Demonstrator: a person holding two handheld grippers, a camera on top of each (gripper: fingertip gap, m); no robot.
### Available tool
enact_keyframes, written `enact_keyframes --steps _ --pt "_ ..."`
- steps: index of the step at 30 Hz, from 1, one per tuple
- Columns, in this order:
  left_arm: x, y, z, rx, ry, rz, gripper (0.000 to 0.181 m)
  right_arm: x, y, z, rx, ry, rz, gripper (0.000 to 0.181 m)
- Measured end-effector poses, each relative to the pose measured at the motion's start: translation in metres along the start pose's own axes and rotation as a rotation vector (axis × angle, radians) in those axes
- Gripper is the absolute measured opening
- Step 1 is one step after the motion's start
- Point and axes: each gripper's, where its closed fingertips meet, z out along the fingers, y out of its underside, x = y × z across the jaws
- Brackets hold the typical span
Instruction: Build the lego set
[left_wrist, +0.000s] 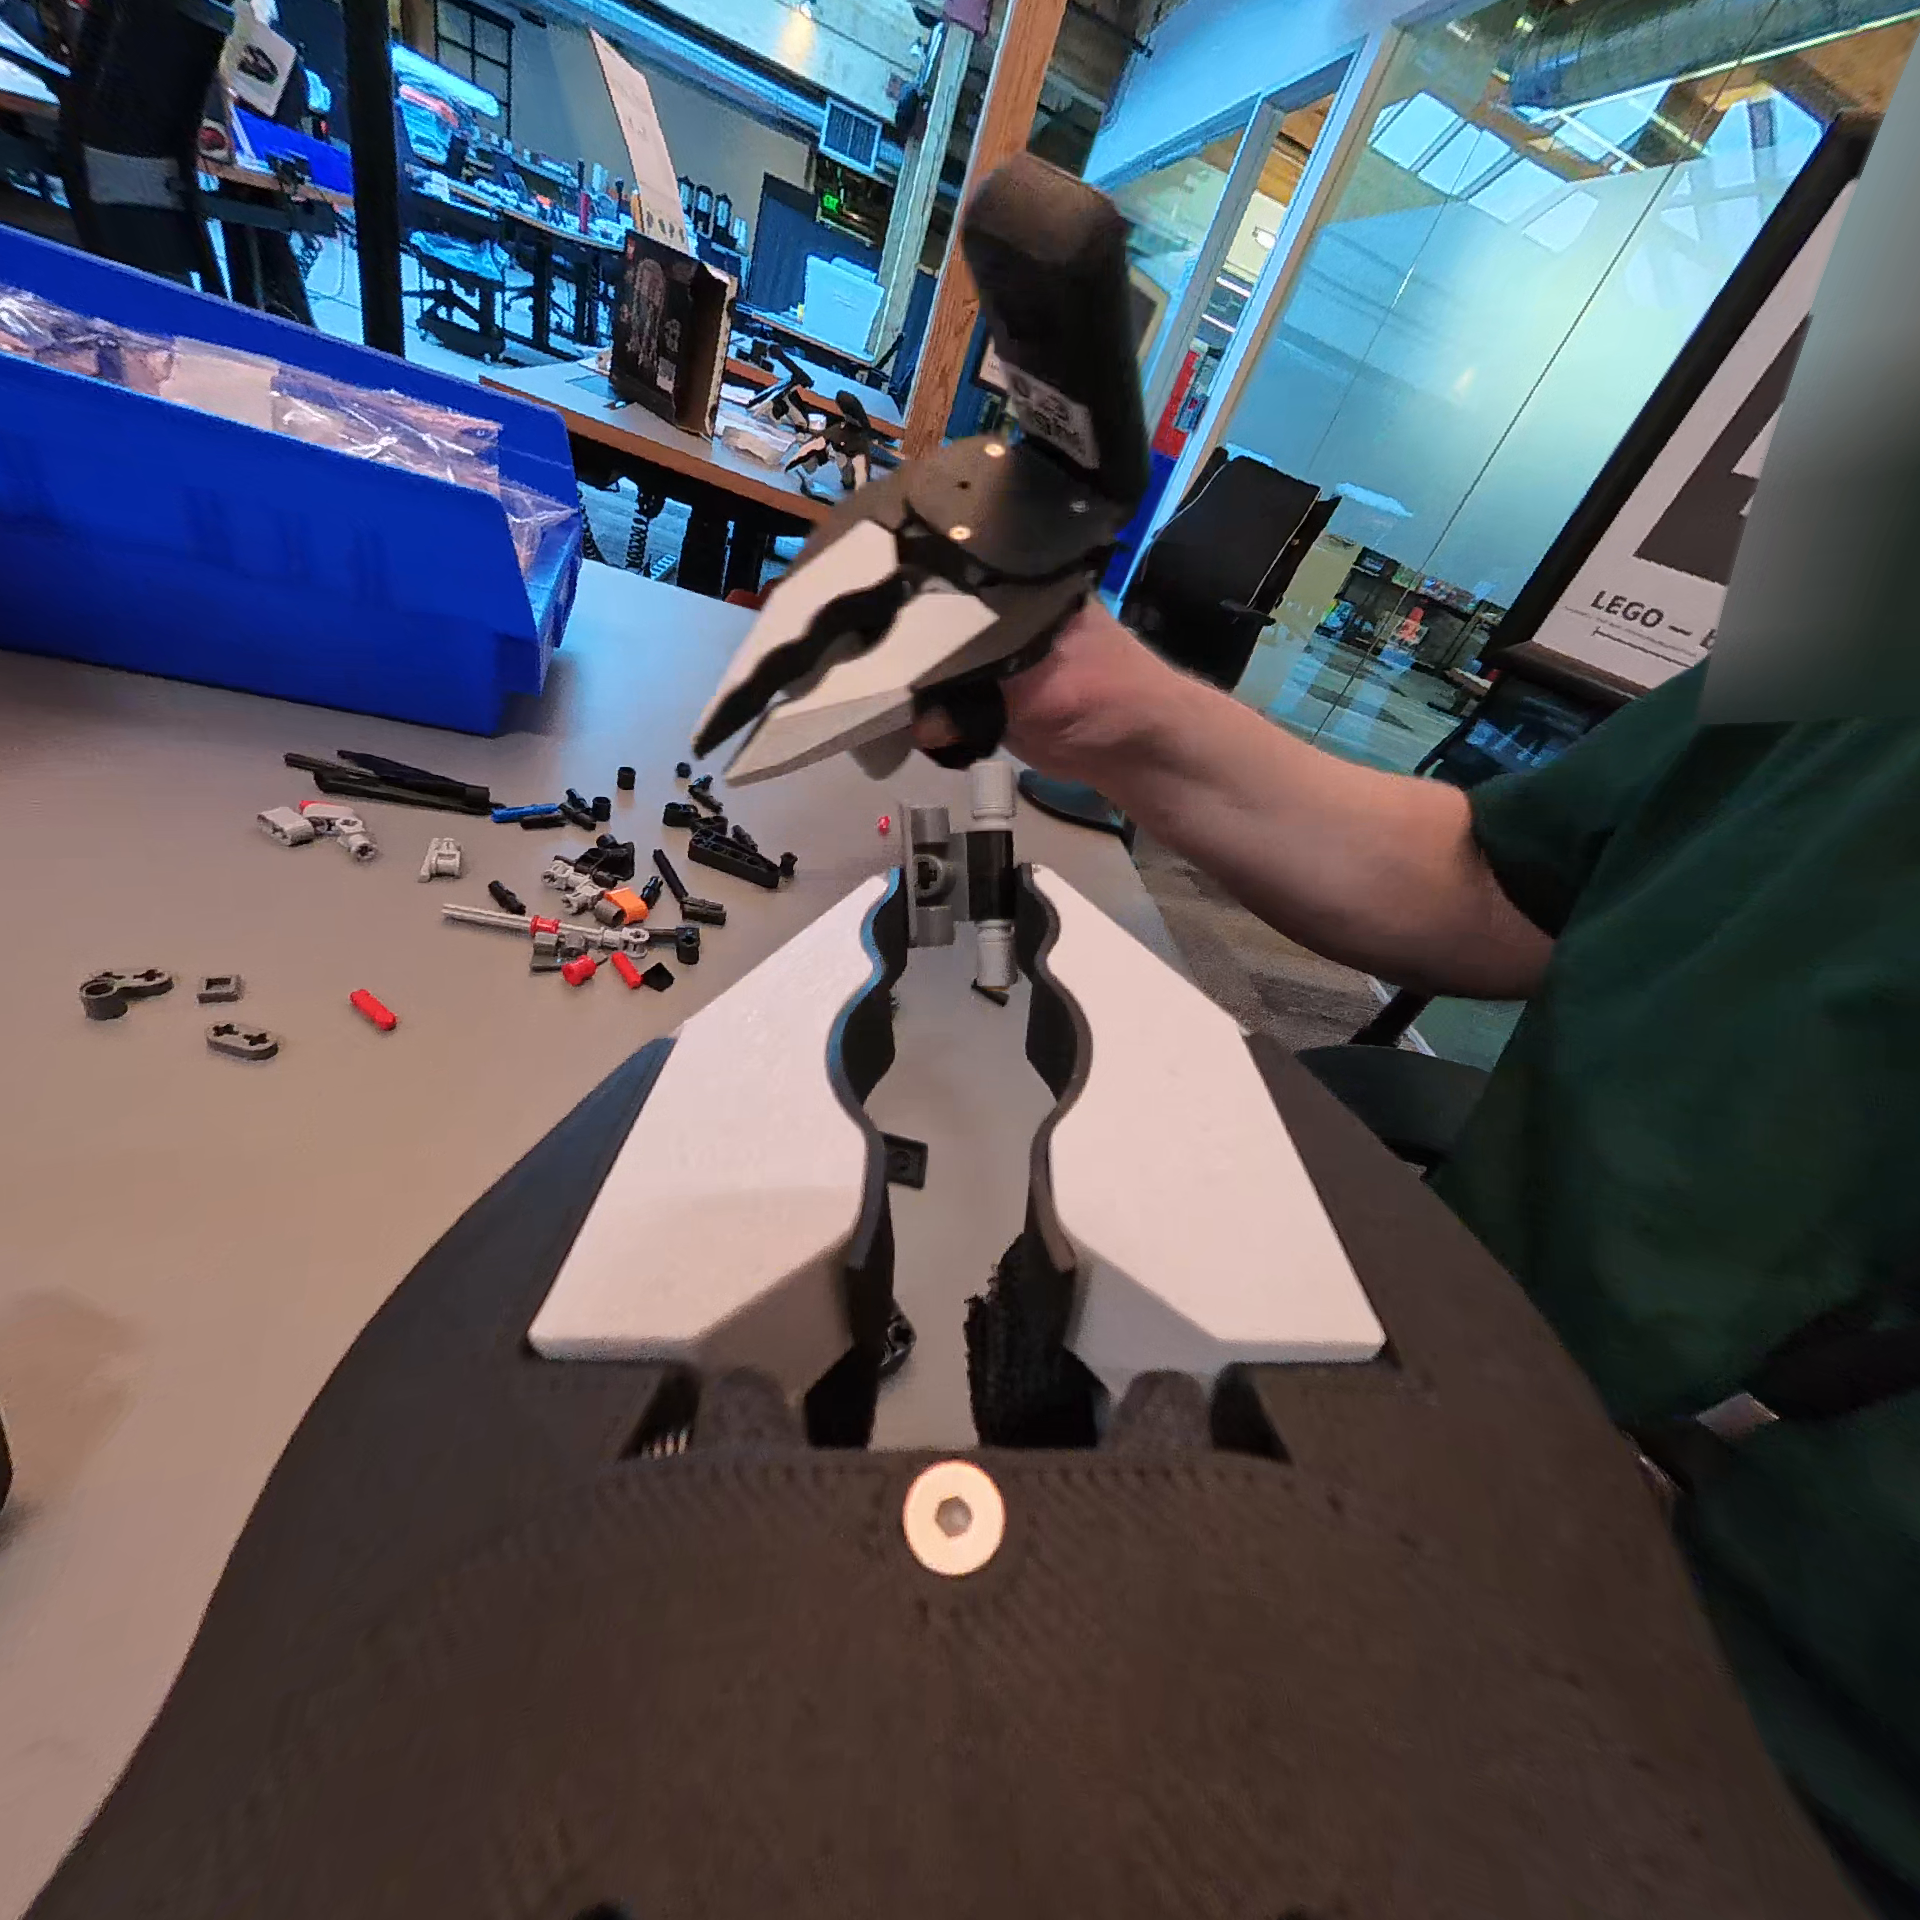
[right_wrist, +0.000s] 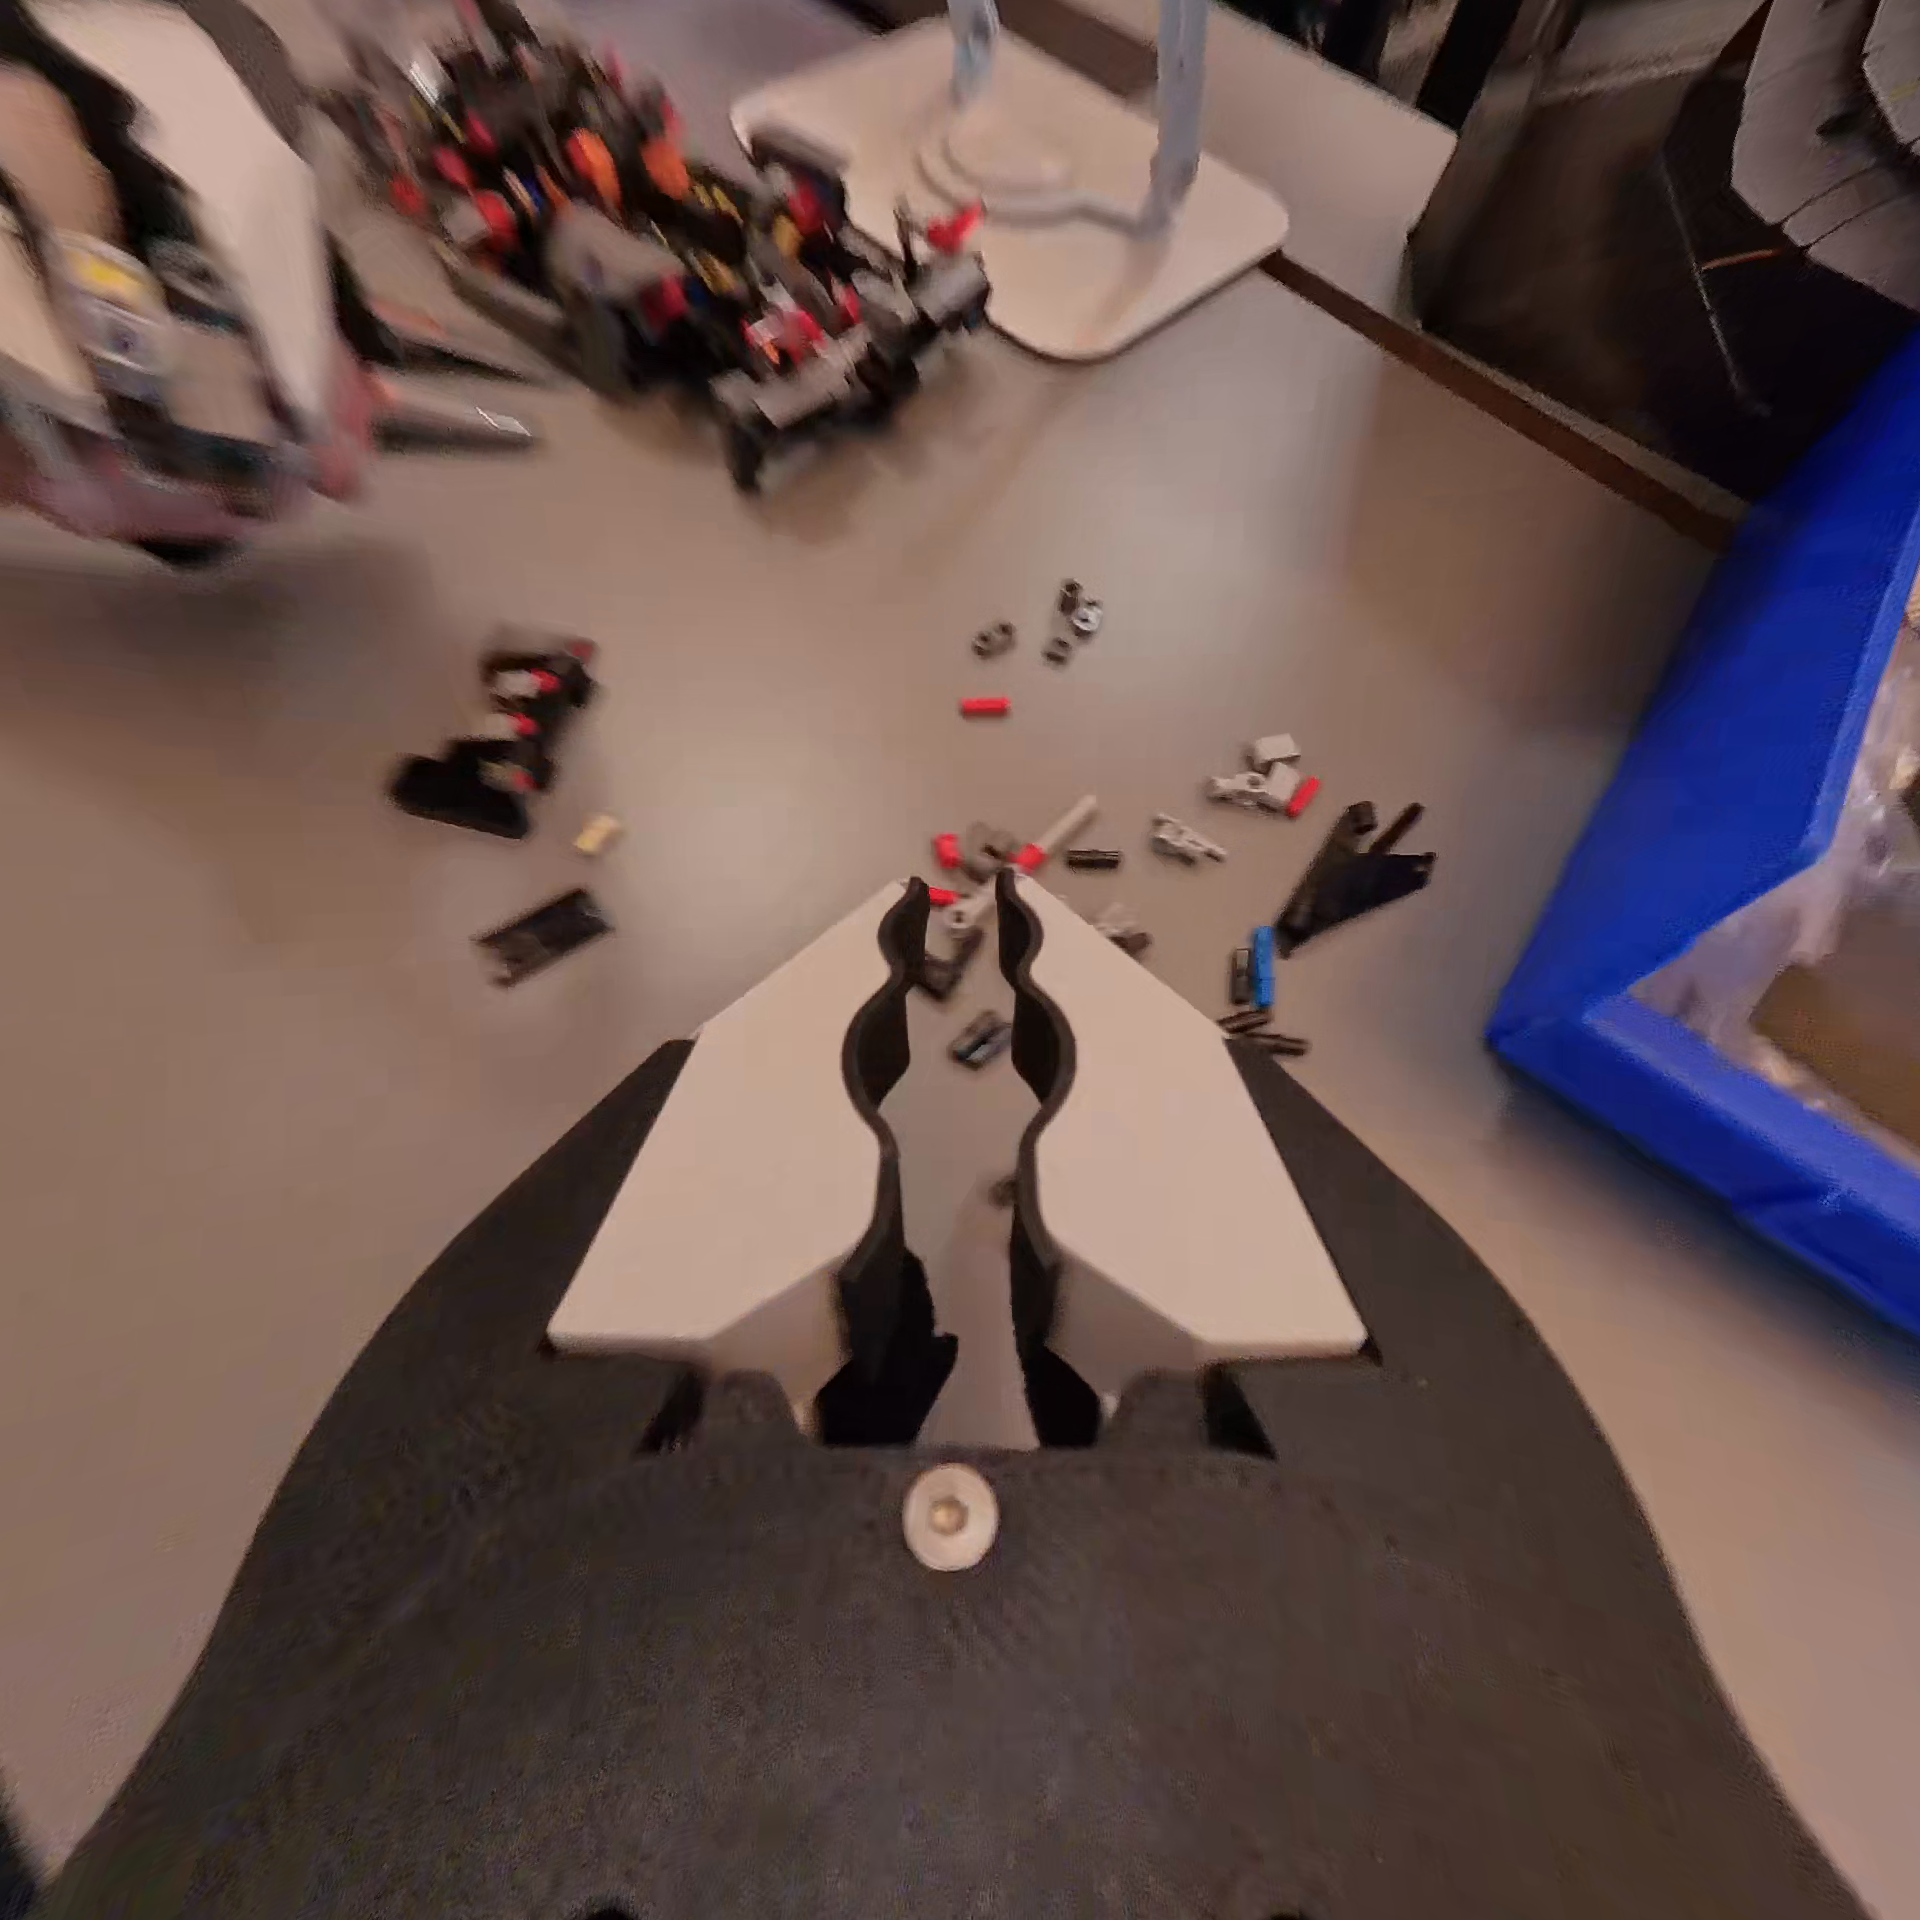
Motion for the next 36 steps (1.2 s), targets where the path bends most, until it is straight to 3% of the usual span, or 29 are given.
enact_keyframes --steps 3,9,14,20,27,36 --pt "-0.003 0.000 -0.001 -0.007 -0.008 0.002 0.018 0.022 0.012 0.026 -0.163 0.051 -0.135 0.007" --pt "-0.007 -0.001 -0.005 -0.001 -0.016 -0.006 0.018 0.040 0.025 0.063 -0.326 0.006 -0.312 0.011" --pt "-0.010 0.003 -0.004 -0.016 -0.019 -0.013 0.018 0.040 0.031 0.079 -0.376 -0.048 -0.390 0.015" --pt "-0.013 0.004 -0.004 -0.017 -0.016 -0.030 0.018 0.036 0.034 0.080 -0.426 -0.112 -0.357 0.003" --pt "-0.012 0.009 -0.001 -0.039 -0.008 -0.025 0.018 0.030 0.037 0.075 -0.442 -0.190 -0.205 0.003" --pt "-0.014 0.013 0.000 -0.066 -0.019 -0.019 0.018 0.024 0.030 0.059 -0.306 -0.129 -0.143 0.002"
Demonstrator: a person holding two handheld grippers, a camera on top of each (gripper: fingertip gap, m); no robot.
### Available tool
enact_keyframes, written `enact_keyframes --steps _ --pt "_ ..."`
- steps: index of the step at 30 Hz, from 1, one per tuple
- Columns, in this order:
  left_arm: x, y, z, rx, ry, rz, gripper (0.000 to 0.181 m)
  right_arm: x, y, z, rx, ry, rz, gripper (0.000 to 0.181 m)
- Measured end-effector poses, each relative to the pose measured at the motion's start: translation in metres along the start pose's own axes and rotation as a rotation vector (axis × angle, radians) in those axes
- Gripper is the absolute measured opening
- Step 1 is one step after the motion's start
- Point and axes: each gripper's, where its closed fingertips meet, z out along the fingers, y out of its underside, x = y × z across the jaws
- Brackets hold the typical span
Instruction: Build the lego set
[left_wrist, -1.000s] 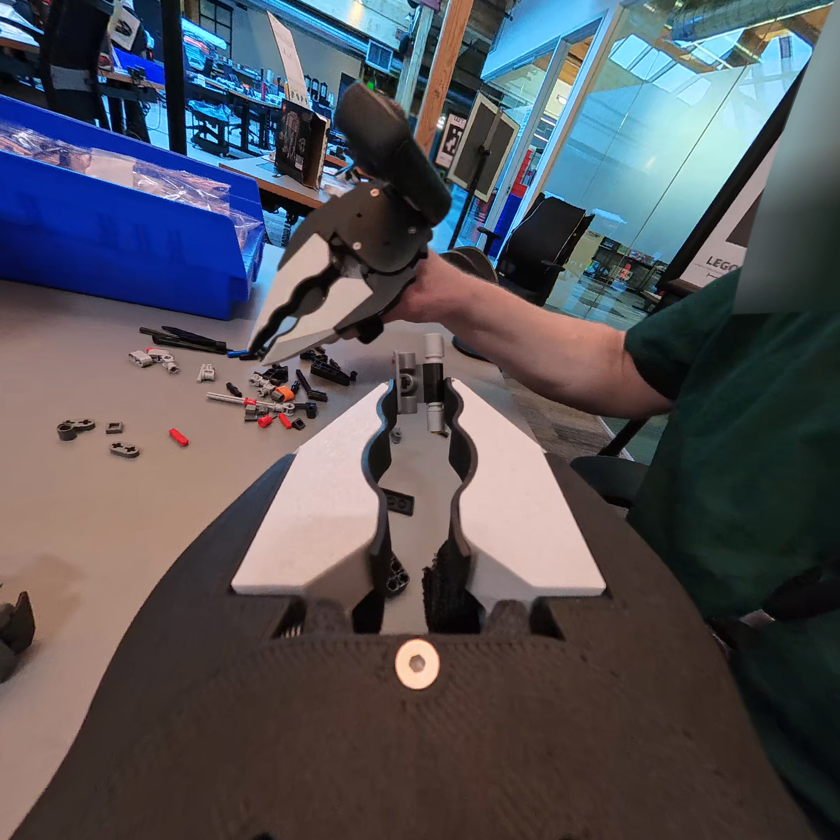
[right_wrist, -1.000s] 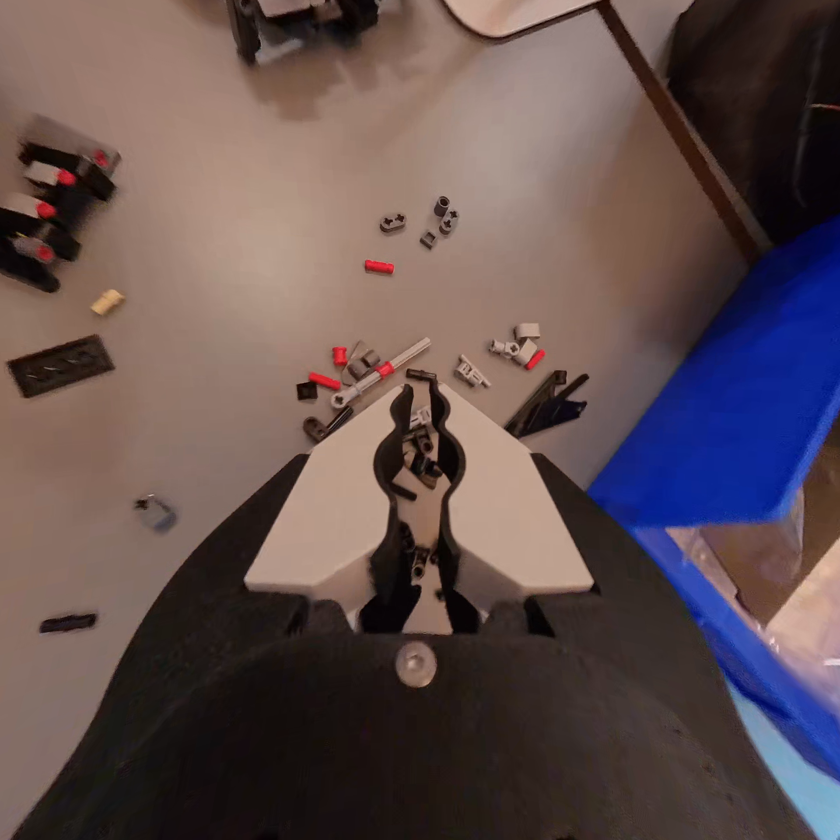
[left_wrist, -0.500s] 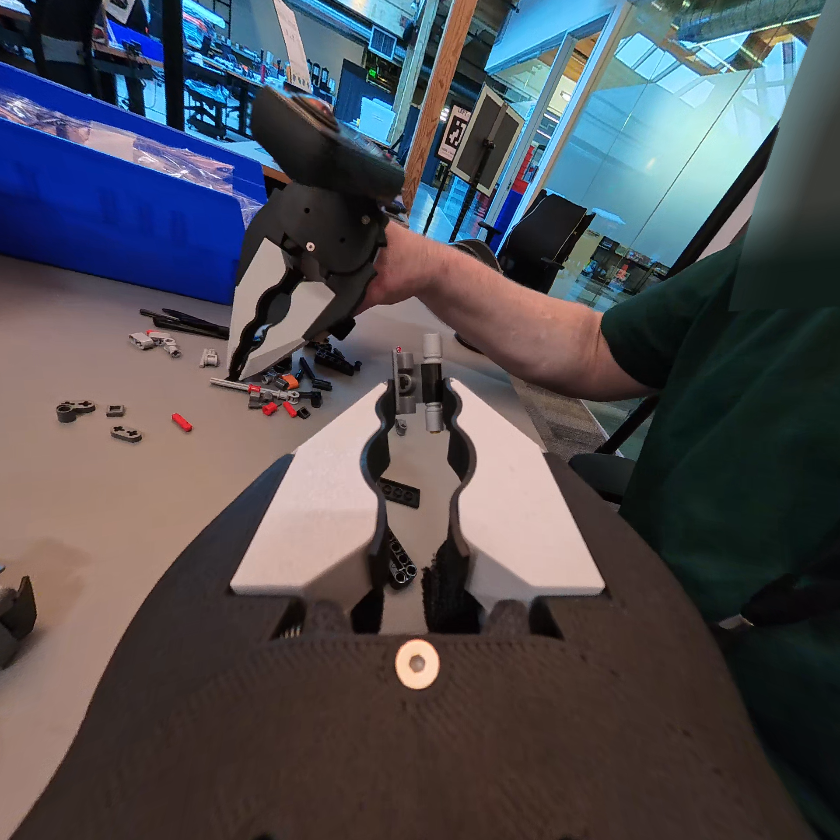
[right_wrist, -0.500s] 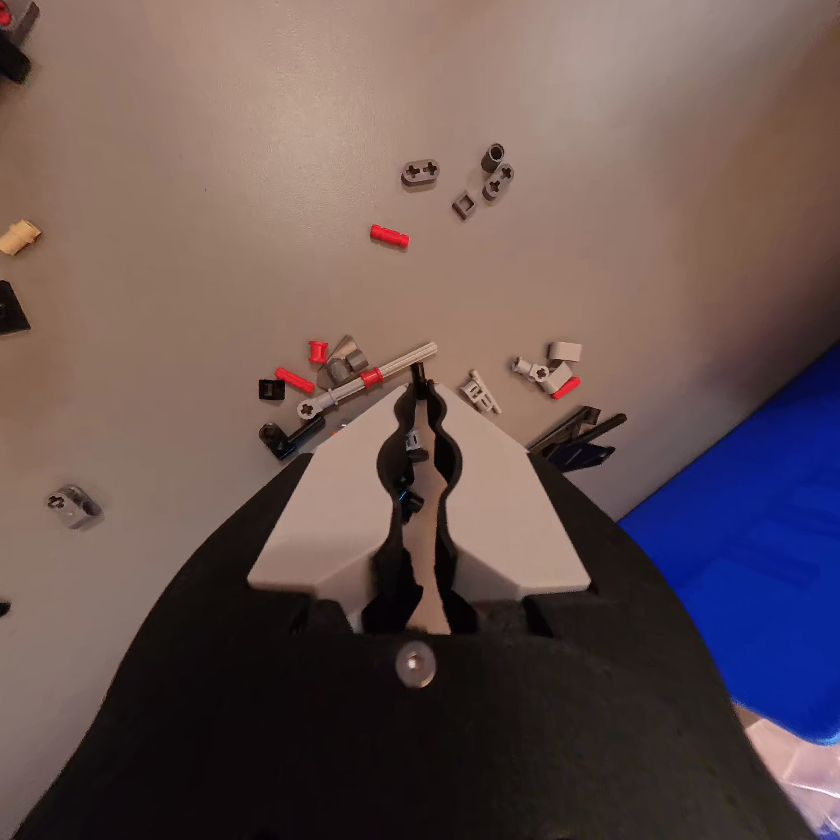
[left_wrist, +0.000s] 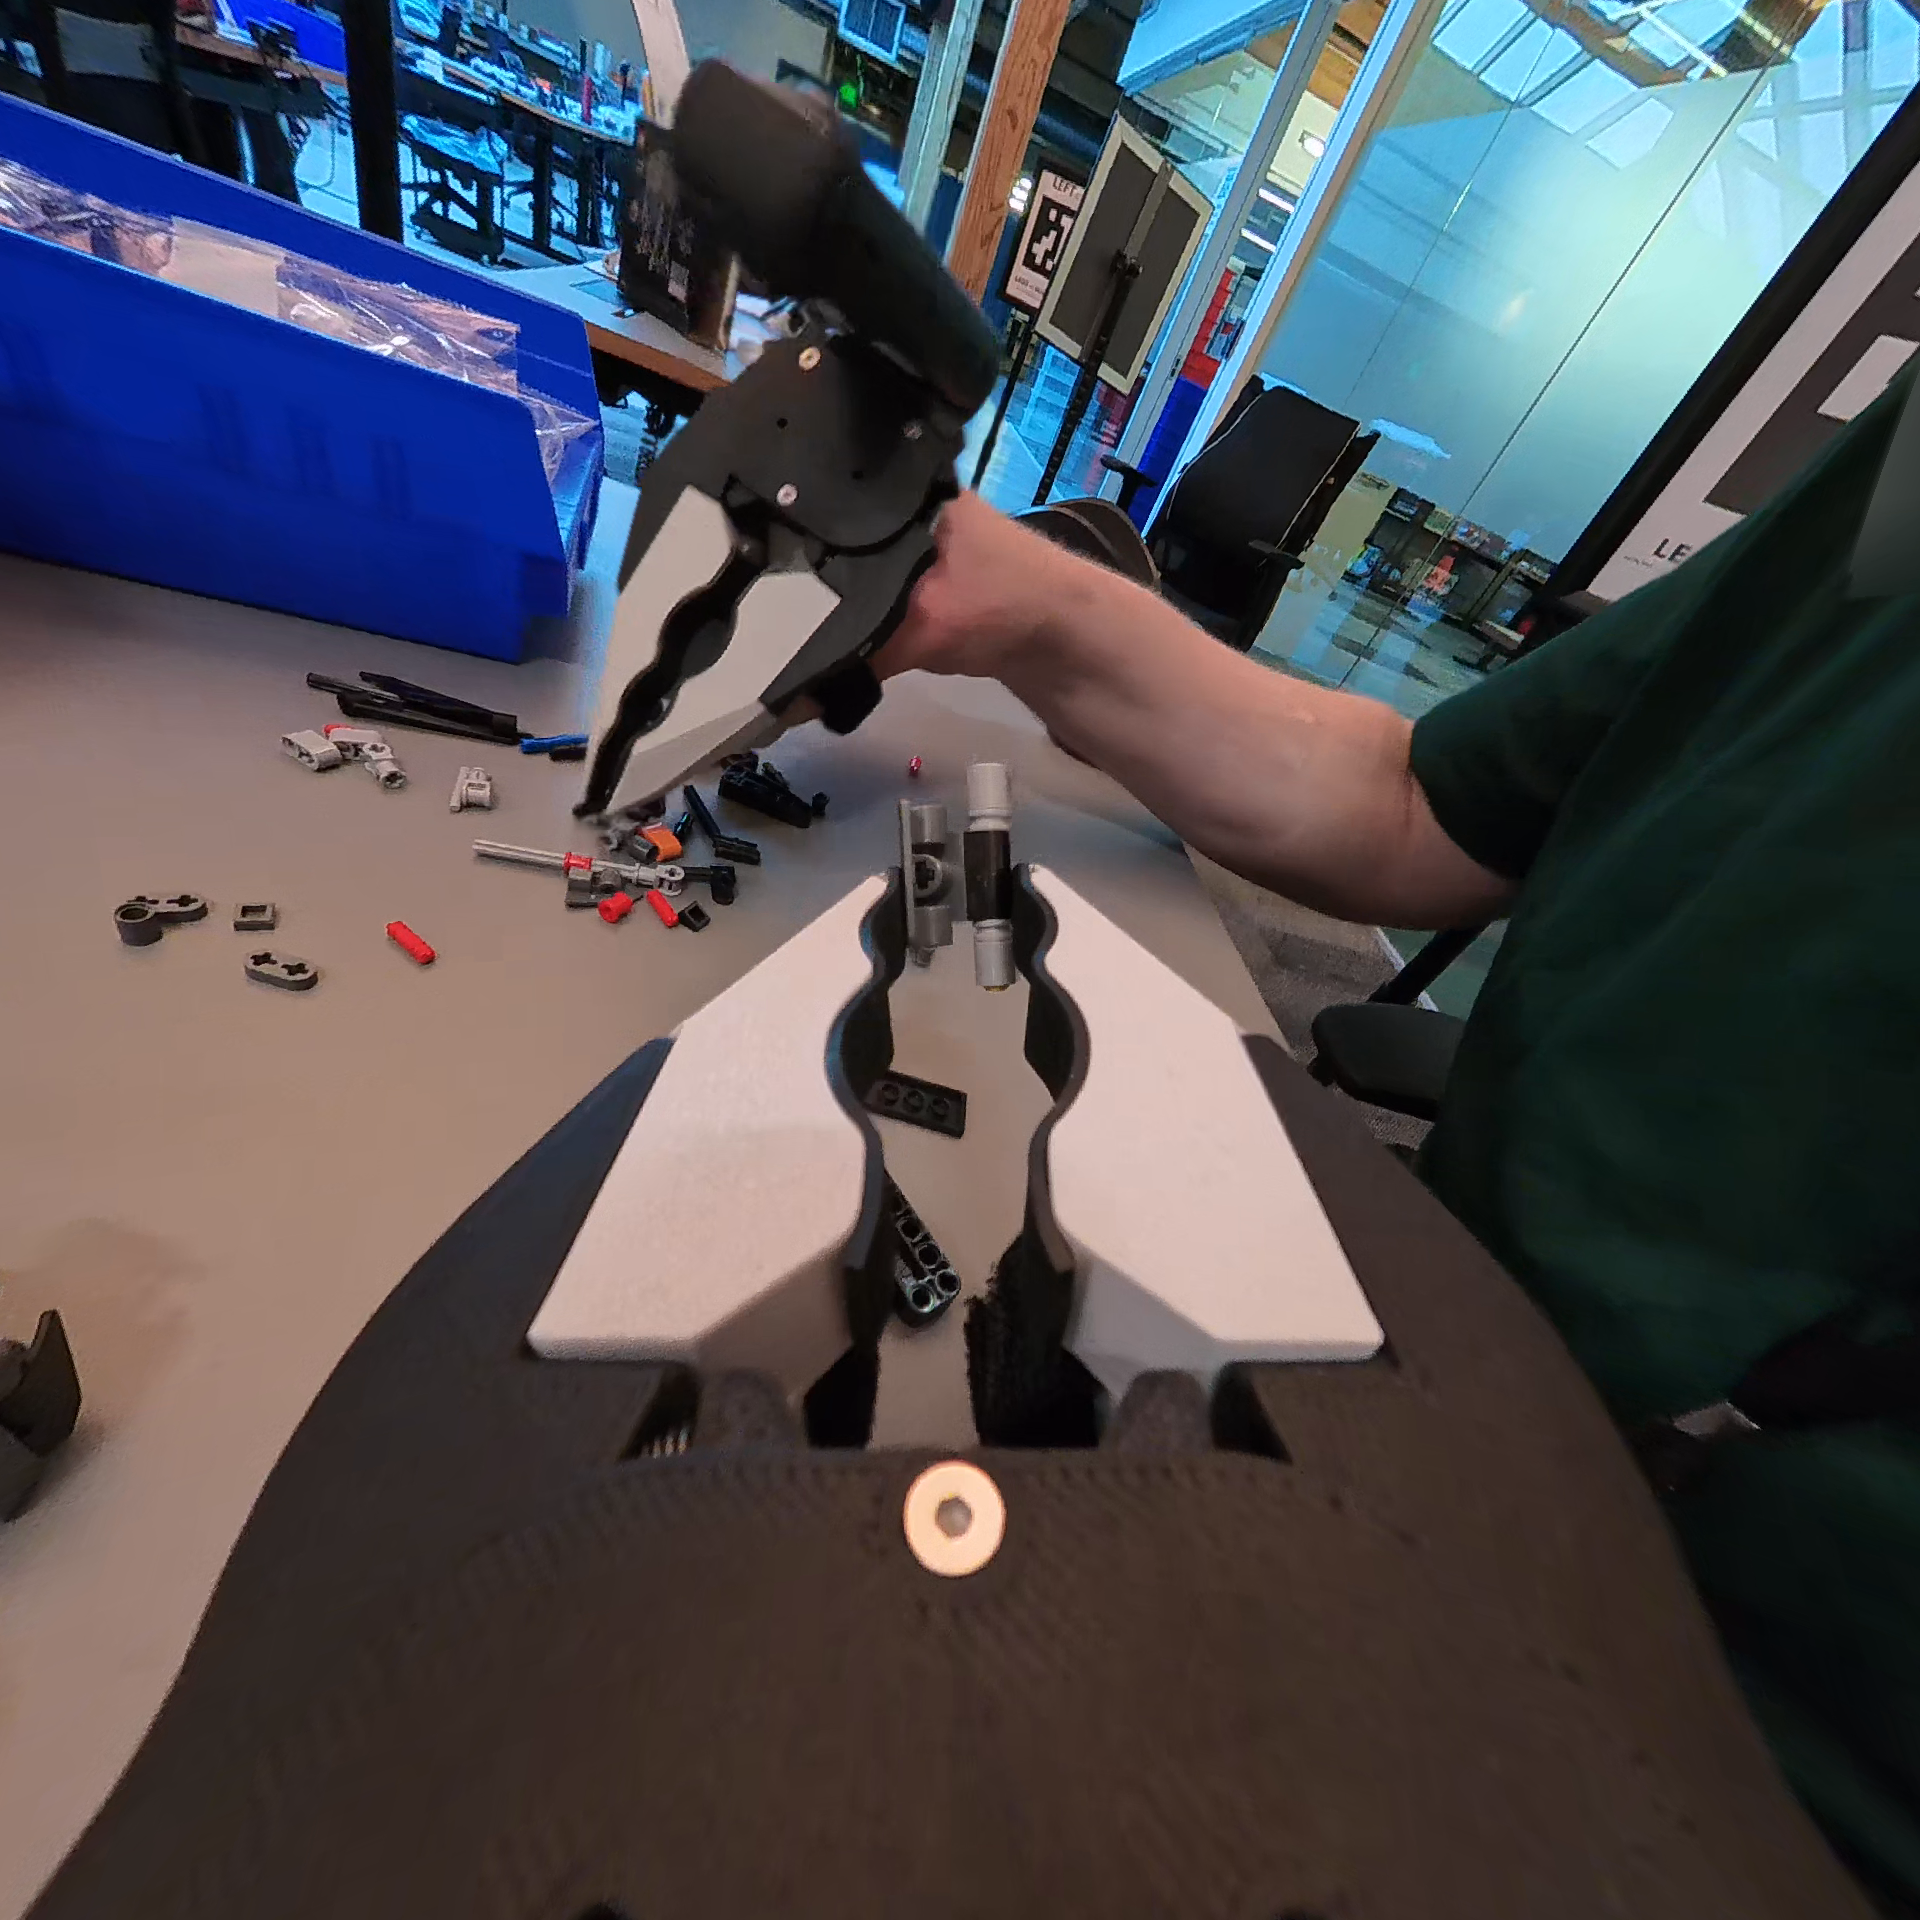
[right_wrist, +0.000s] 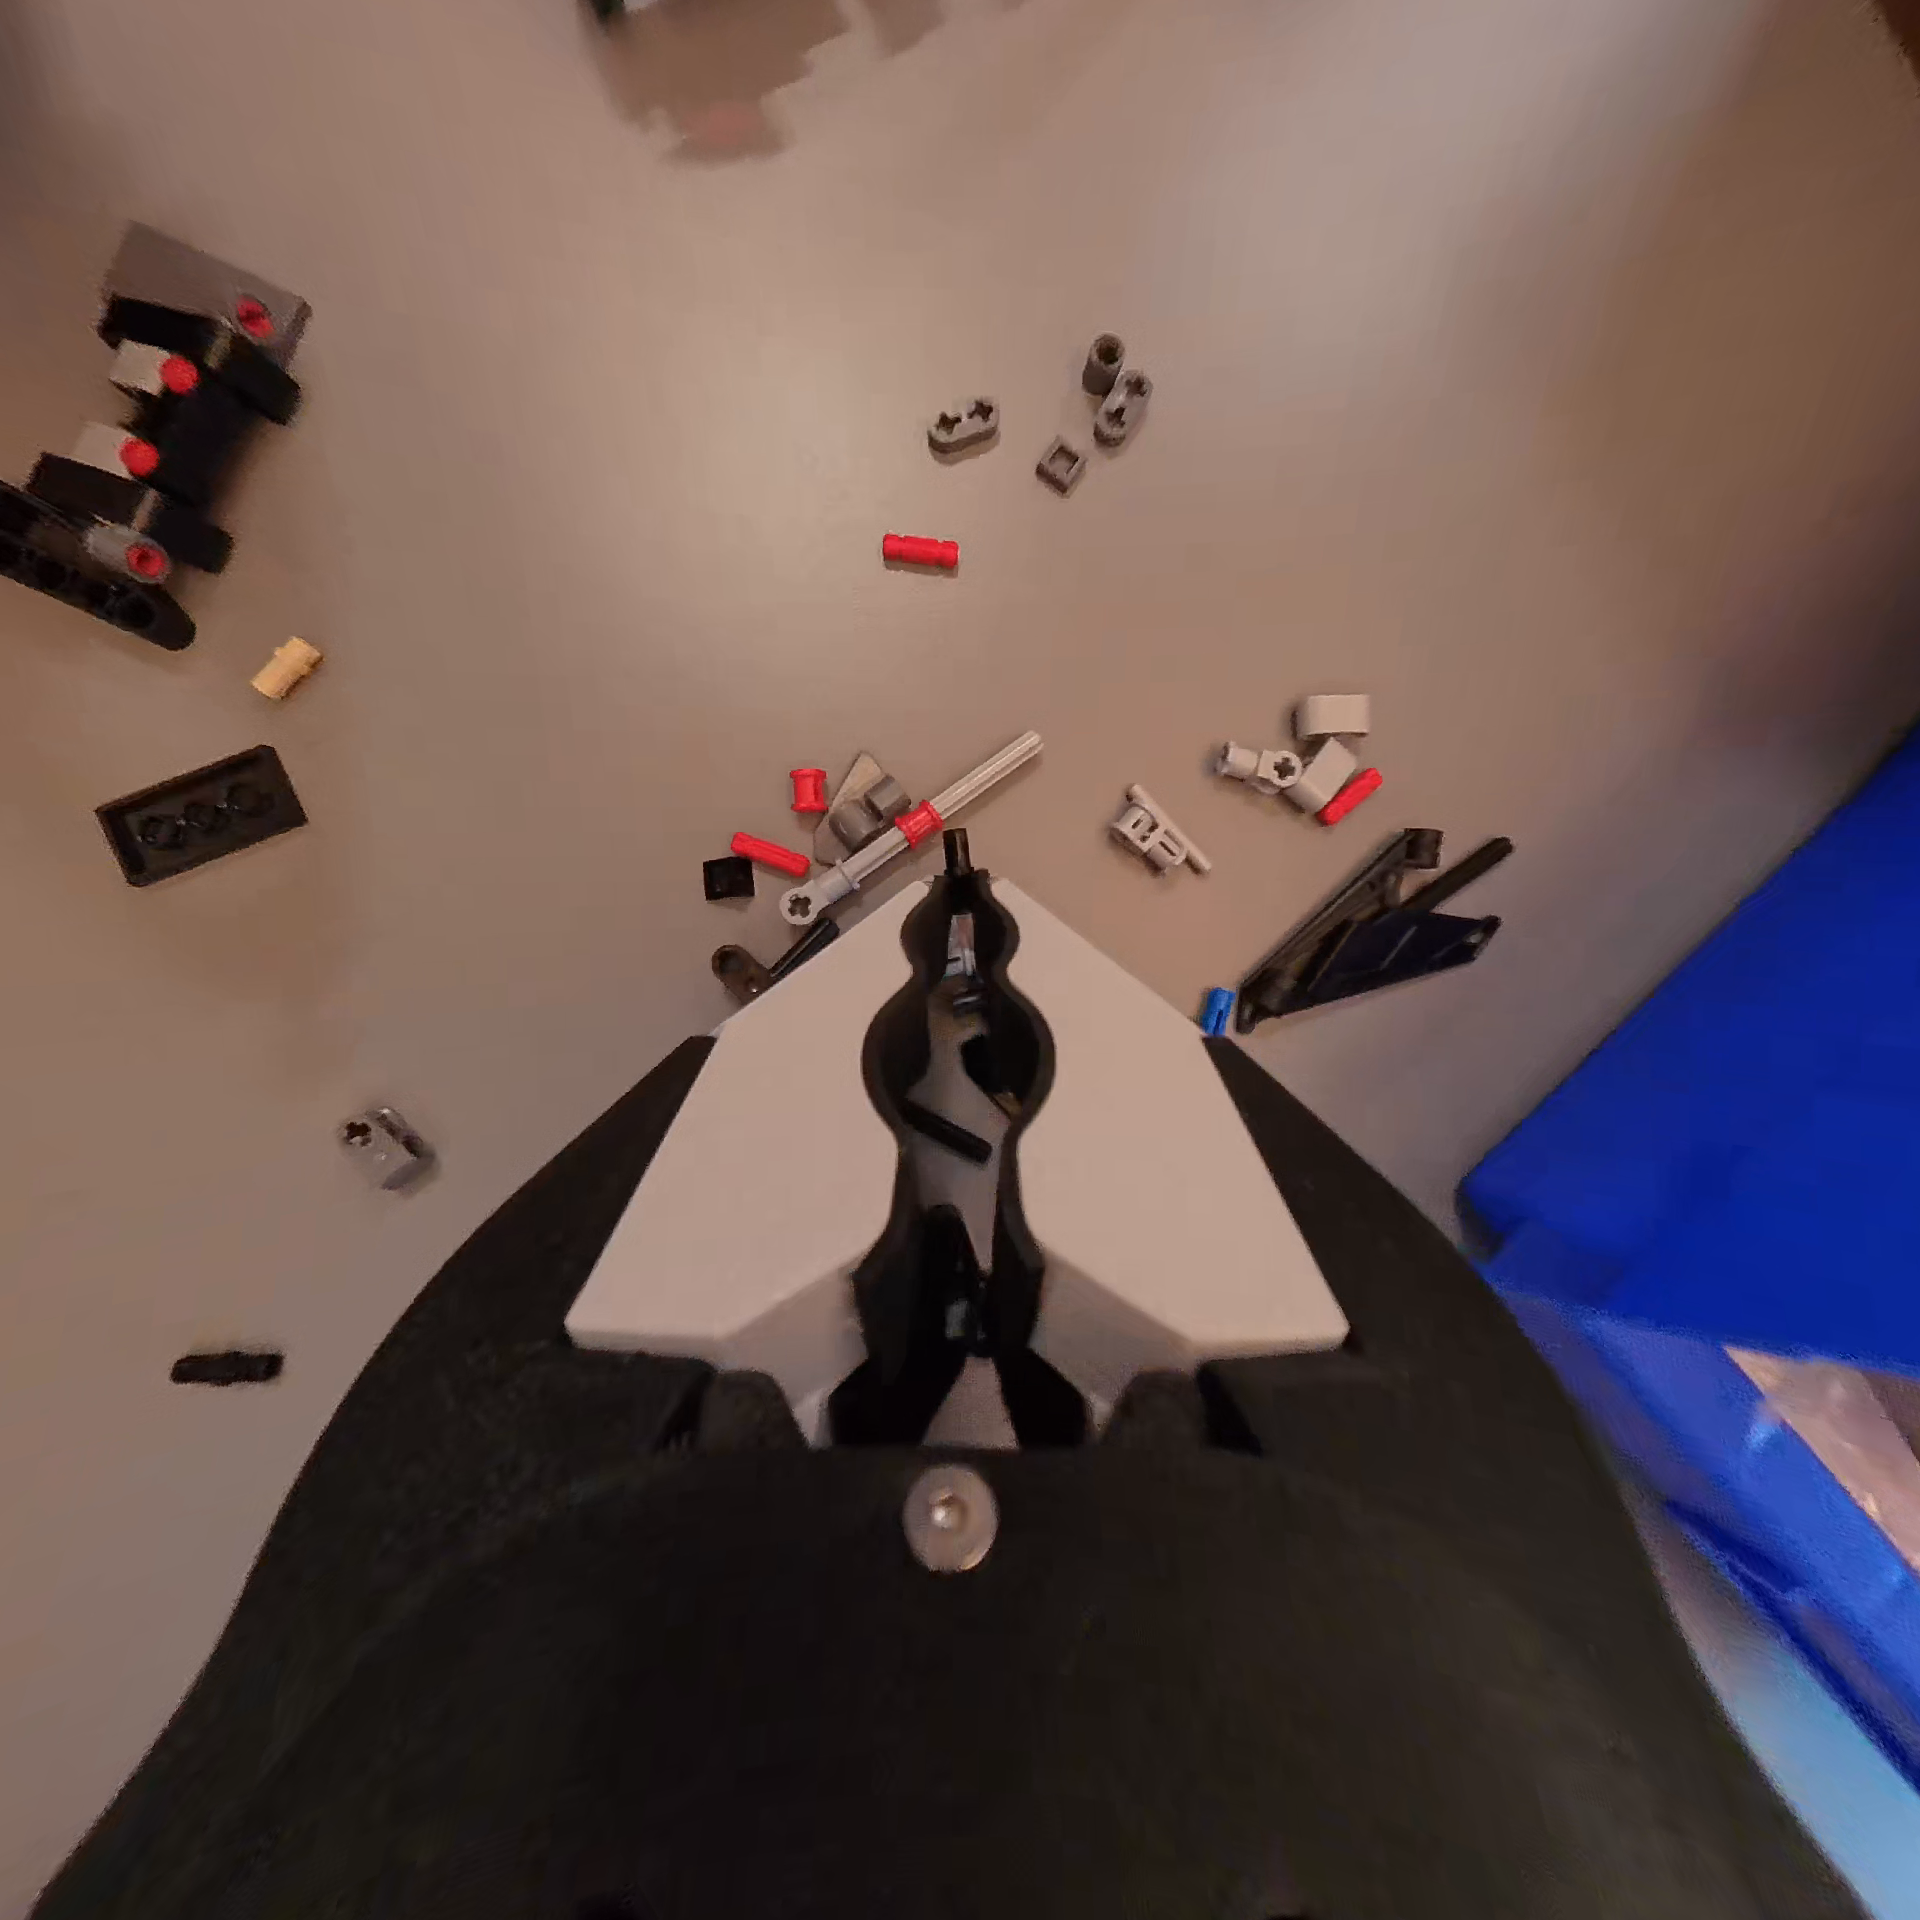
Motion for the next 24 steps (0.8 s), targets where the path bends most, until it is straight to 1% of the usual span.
enact_keyframes --steps 3,7,10,16,24 --pt "-0.003 0.009 0.002 -0.061 -0.022 0.017 0.018 -0.009 -0.009 -0.013 0.069 0.008 -0.004 0.001" --pt "-0.003 0.024 0.006 -0.161 -0.044 0.064 0.018 -0.027 -0.014 -0.025 0.111 -0.007 -0.018 0.002" --pt "-0.003 0.032 0.010 -0.206 -0.043 0.068 0.018 -0.043 -0.019 -0.032 0.150 -0.028 -0.022 0.002" --pt "-0.001 0.038 0.013 -0.234 -0.028 0.064 0.018 -0.075 -0.027 -0.042 0.205 -0.060 -0.044 0.002" --pt "0.008 0.050 0.018 -0.316 -0.002 0.091 0.018 -0.105 -0.024 -0.049 0.207 -0.087 -0.060 0.002"
